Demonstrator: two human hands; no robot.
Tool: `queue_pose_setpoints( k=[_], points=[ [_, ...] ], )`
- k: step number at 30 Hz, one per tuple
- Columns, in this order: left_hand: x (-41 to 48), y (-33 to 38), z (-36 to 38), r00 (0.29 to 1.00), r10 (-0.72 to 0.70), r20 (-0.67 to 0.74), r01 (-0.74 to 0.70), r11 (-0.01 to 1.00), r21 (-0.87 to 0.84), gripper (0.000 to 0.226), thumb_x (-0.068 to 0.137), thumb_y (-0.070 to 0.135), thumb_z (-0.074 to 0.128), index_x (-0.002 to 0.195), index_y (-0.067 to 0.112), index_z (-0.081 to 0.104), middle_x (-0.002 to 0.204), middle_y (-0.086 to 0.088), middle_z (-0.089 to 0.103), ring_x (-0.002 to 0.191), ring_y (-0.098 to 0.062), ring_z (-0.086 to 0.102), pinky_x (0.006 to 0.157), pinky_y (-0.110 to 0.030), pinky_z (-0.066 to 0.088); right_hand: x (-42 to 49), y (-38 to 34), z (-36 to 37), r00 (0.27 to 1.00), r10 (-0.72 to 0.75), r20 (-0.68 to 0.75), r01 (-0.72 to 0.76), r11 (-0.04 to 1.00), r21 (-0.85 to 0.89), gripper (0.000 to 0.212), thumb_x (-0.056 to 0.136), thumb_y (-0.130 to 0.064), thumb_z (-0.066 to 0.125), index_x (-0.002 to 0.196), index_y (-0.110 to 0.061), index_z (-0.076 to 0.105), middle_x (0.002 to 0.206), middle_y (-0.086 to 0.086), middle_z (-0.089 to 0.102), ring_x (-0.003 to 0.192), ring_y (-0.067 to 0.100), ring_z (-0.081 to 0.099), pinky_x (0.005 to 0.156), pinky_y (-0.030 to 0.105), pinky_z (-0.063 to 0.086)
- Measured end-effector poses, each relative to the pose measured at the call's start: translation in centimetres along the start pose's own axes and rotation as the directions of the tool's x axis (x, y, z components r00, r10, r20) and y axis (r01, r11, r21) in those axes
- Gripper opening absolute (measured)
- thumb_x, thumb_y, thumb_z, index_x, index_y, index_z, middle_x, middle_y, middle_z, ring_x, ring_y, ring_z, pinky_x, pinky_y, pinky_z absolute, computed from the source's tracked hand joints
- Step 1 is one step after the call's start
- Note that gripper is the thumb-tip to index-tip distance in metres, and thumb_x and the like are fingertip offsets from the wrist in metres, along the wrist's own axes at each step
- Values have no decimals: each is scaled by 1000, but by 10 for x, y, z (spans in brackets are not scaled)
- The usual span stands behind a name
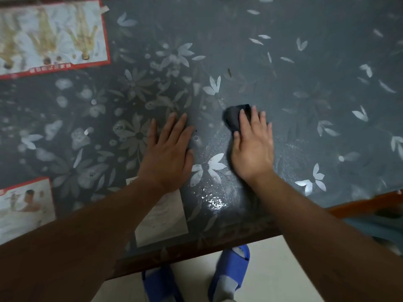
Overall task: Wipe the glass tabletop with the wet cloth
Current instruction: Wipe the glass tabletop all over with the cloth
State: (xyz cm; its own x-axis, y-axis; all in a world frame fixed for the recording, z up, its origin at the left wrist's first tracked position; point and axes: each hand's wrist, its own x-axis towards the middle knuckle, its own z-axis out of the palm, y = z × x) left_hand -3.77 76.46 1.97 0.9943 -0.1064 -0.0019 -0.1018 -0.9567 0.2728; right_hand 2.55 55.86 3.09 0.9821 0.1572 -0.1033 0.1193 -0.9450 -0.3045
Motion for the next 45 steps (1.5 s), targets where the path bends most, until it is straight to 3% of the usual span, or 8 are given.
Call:
queue_pose_setpoints(
  k=[8, 15, 24, 30, 34, 39, 42, 45],
  points=[
    [-2, -2, -1, 996, -17, -91, 5, 991, -134, 53, 97, 24, 38, 139, -4, 56, 157, -22, 44, 150, -36, 36, 124, -64, 17, -82, -27, 23, 968, -247, 40, 242, 966, 86, 53, 100, -25, 37, 152, -12, 40, 164, 12, 27, 153, 32, 17, 125, 51, 14],
    [-8, -16, -9, 999, 0, 50, 1, 1000, -23, 62, 98, 39, 36, 152, 10, 47, 167, -16, 28, 158, -33, 18, 127, -59, 4, -24, -19, 11, 999, -36, 3, 36, 997, 73, 55, 103, -25, 39, 157, -16, 29, 167, 9, 14, 155, 30, 3, 126, 45, 1],
    [-57, -33, -11, 979, -190, 69, 184, 979, 86, 68, 99, 58, 21, 161, 31, 27, 173, -13, 4, 159, -30, 0, 126, -59, 0, -93, -6, 13, 891, -417, 179, 420, 907, 26, 54, 103, -31, 34, 155, -16, 34, 166, 9, 21, 155, 30, 11, 125, 51, 10],
    [-59, -40, -1, 987, -162, 17, 160, 983, 91, 66, 101, 57, 23, 161, 31, 25, 172, -15, 9, 159, -31, 4, 125, -57, -2, -71, -29, 7, 996, -68, 57, 57, 981, 184, 54, 105, -33, 41, 156, -21, 31, 166, 5, 21, 155, 26, 10, 126, 46, 6],
    [-60, -40, 3, 990, -142, -18, 143, 985, 98, 65, 101, 55, 26, 160, 29, 27, 171, -17, 13, 158, -34, 9, 124, -59, 2, -80, -35, -6, 994, 98, -55, -79, 955, 286, 55, 98, -39, 55, 147, -16, 45, 142, 10, 56, 131, 32, 46, 112, 45, 35],
    [-59, -41, 3, 990, -137, -21, 138, 985, 100, 65, 100, 54, 27, 160, 29, 26, 171, -17, 12, 158, -35, 10, 124, -62, 5, -64, -32, -24, 905, 388, 175, -426, 807, 410, 60, 78, -45, 80, 126, -19, 57, 114, 1, 68, 110, 22, 65, 91, 29, 47],
    [-60, -42, 3, 990, -137, -17, 138, 986, 98, 65, 100, 54, 27, 160, 28, 27, 171, -18, 13, 158, -35, 12, 124, -61, 4, -59, -38, -22, 882, 386, 269, -470, 679, 565, 38, 72, -33, 88, 101, -20, 67, 87, -11, 72, 77, 3, 70, 71, 19, 54],
    [-59, -43, 3, 990, -141, -16, 142, 986, 92, 65, 100, 54, 27, 160, 28, 29, 171, -17, 14, 157, -35, 11, 124, -59, 2, -57, -36, -31, 918, 368, 147, -370, 659, 655, 24, 76, -20, 85, 82, -26, 62, 74, -14, 66, 58, -4, 61, 54, 7, 45]
  ],
)
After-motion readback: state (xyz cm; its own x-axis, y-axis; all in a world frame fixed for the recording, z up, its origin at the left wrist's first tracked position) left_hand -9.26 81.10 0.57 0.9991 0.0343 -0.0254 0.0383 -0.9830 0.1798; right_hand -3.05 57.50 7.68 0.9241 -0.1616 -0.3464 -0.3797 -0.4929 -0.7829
